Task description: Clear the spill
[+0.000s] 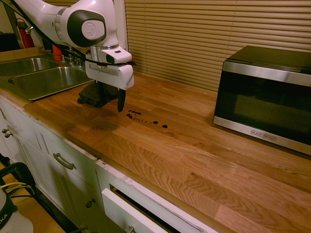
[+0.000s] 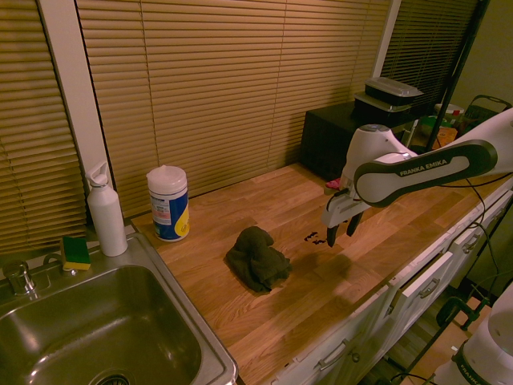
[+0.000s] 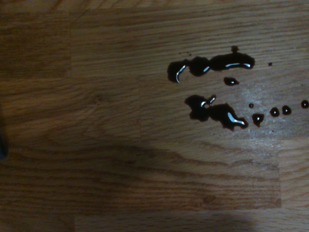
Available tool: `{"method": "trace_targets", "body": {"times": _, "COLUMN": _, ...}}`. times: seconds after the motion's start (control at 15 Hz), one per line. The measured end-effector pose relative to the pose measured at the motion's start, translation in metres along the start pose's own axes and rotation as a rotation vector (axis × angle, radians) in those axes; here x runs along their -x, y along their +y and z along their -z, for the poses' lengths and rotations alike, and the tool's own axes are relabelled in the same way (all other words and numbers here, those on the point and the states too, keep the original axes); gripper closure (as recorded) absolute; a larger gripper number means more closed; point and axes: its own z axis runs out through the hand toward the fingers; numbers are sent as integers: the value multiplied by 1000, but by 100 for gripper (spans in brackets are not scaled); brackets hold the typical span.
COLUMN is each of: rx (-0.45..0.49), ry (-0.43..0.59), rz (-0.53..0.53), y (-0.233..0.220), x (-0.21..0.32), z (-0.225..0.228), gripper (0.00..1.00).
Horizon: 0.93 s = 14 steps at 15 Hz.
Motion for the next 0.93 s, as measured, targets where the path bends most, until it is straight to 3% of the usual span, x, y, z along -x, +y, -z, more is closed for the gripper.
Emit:
{"method": "trace_targets", "body": {"times": 0.47, "rx": -43, "ry": 38, "rz": -25, "y": -20, "x": 9, "z": 15, "gripper": 0}}
{"method": "trace_targets", "body": {"times": 0.93, "rx": -101, "ry": 105, "rz": 9, "y": -94, "x": 72, "z": 49, "gripper": 0}}
